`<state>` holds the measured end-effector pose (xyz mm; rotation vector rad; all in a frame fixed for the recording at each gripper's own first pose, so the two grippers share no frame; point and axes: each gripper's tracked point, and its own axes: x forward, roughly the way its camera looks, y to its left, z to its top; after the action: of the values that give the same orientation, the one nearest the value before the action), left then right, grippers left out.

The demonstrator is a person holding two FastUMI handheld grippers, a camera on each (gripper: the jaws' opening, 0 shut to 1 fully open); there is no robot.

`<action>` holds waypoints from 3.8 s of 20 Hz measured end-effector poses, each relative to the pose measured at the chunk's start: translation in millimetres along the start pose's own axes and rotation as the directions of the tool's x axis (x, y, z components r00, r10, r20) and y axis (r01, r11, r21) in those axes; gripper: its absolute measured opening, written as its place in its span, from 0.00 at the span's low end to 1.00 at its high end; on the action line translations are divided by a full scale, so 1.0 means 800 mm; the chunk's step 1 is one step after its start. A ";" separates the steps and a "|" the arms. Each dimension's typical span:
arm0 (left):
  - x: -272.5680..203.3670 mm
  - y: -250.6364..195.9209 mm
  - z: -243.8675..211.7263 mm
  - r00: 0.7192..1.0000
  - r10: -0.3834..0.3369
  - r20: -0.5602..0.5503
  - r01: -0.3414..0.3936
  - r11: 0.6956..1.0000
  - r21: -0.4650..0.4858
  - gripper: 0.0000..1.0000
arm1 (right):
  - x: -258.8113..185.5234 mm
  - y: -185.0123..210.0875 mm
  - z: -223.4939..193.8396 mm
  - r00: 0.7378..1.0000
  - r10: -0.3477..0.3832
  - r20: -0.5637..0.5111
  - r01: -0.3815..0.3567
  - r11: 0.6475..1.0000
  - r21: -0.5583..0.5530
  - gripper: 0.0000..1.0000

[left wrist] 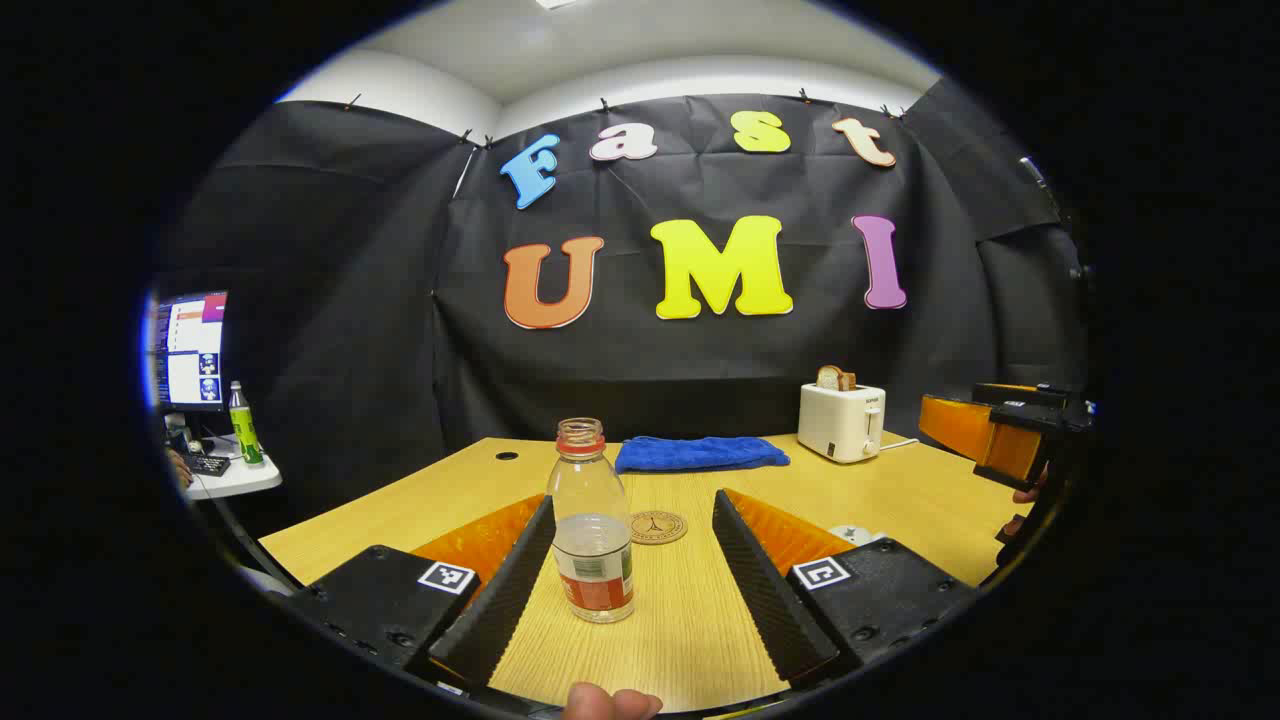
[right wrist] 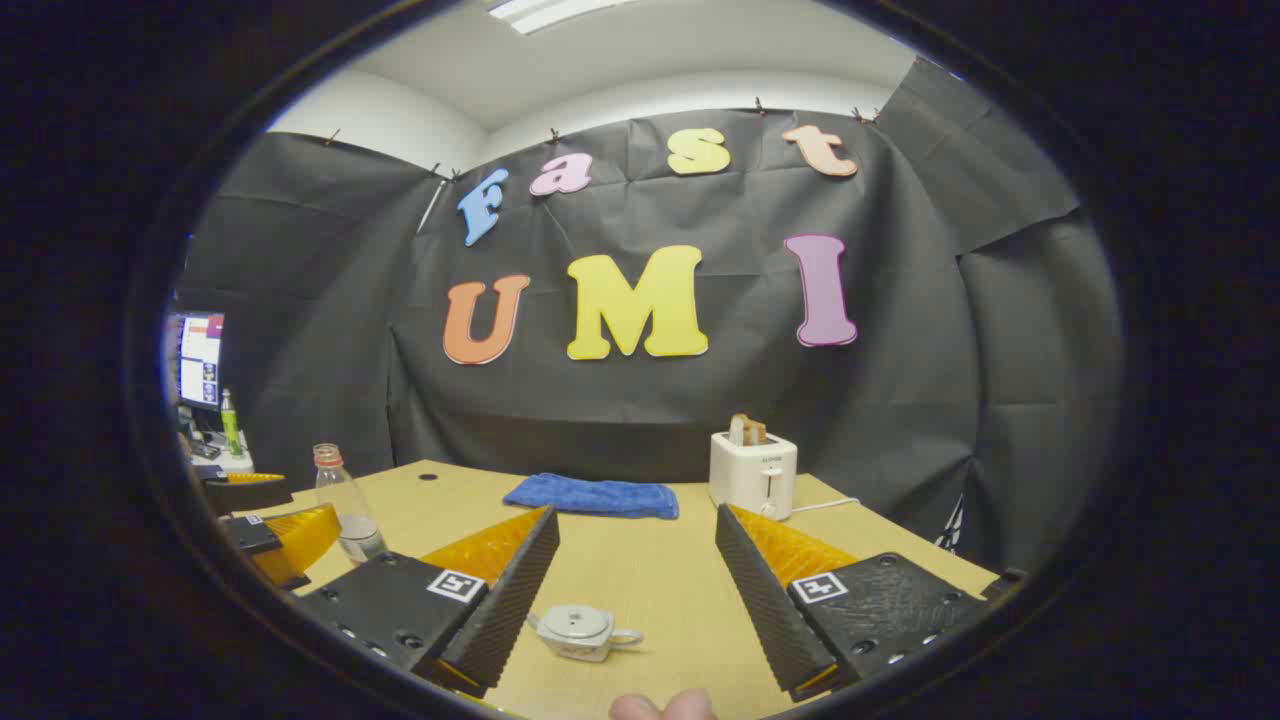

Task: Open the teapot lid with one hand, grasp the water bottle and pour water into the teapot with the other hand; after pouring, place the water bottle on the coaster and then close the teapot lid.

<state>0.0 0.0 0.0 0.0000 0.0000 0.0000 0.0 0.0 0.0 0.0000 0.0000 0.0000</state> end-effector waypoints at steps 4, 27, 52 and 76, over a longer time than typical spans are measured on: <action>0.000 0.000 0.003 1.000 -0.001 0.004 0.001 1.000 0.001 0.99 | 0.000 0.004 0.002 1.000 0.007 0.003 -0.007 1.000 -0.009 0.95; -0.005 0.028 -0.006 0.999 0.033 -0.005 -0.033 0.999 0.030 0.99 | 0.047 0.031 -0.100 0.989 0.022 -0.144 -0.021 1.000 0.006 0.95; 0.003 0.060 -0.037 0.997 0.061 -0.057 -0.060 0.998 0.014 0.99 | 0.095 0.063 -0.170 0.963 0.042 -0.268 -0.069 0.993 -0.095 0.06; 0.077 0.035 -0.141 0.976 -0.046 -0.213 0.036 0.998 -0.052 0.99 | 0.073 0.055 -0.094 0.981 0.096 -0.170 -0.111 0.991 -0.080 0.00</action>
<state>61.7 28.0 -112.6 -0.0484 0.2155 -0.0416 58.7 43.8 -75.5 -0.0889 0.1663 0.1041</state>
